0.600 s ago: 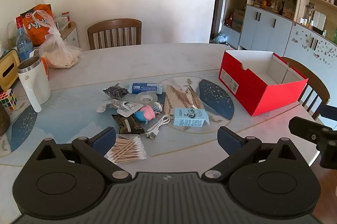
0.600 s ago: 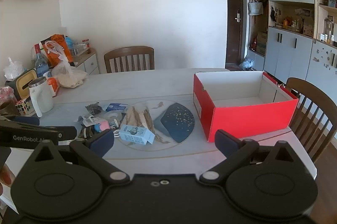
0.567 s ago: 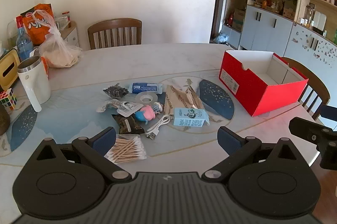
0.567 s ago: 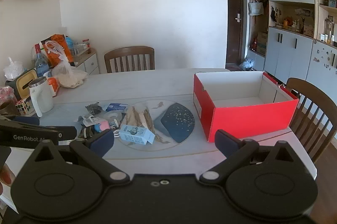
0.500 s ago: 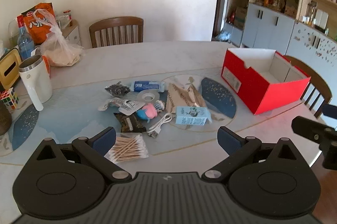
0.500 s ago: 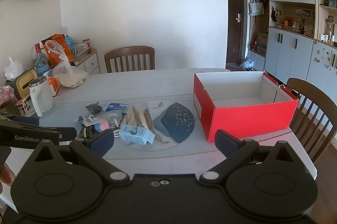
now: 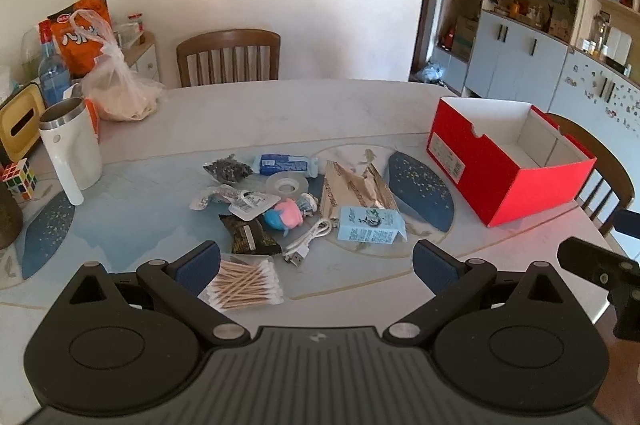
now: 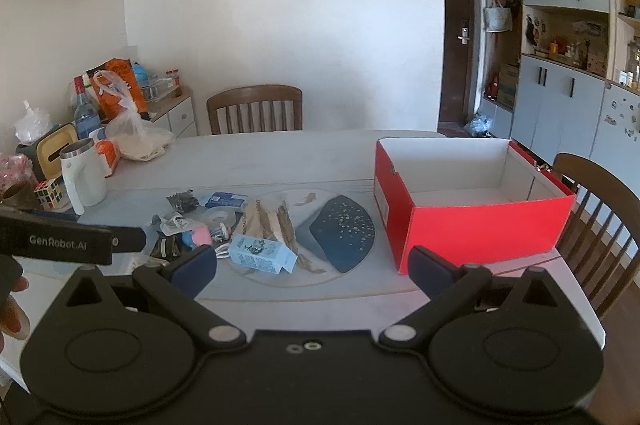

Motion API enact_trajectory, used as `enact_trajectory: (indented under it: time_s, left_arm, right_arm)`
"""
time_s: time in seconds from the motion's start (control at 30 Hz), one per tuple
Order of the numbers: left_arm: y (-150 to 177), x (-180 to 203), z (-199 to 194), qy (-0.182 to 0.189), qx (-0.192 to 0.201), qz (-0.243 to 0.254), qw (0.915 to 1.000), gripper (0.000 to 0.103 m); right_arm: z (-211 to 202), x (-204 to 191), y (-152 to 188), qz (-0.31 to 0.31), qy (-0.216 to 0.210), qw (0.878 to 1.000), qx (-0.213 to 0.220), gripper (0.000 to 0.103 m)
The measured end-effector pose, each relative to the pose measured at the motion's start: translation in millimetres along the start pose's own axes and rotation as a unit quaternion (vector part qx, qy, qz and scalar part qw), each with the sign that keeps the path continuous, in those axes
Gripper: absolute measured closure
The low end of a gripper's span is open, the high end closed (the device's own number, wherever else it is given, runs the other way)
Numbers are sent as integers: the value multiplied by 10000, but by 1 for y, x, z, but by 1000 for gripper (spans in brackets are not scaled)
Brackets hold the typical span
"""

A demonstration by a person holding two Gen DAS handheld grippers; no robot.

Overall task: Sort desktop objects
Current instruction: 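Reach both tools toward the cotton swab bag and the blue milk carton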

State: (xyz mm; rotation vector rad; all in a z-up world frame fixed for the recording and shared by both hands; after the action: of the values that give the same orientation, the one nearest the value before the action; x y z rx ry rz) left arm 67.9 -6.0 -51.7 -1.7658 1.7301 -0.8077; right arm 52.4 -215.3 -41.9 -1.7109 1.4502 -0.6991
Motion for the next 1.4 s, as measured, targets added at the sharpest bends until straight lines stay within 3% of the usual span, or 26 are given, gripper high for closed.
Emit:
enact_trajectory:
  time_s: [0.5,1.4]
  left_arm:
    - [8,-11,18,-23,-70,9,10000,0]
    - [34,-77,114,-188,-525,48,9984,1]
  right_arm:
    - [28,-26,-1,-127,-359,9992,-122,1]
    - [160,-72,-2,71,281,9965,-778,5]
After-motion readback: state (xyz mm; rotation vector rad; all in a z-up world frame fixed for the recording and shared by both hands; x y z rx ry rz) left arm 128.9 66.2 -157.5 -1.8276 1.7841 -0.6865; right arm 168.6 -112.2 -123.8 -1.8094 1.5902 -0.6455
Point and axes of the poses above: each gripper's, at about its wrist camera, not at the fingertips, and z roughly the way its jaws point, x to its right, y to its underside, the point moved 8 cm from there along z, roughly the way its jaws point, and after that the axes turned 4 degrees about -x, right-handed, at the moved point
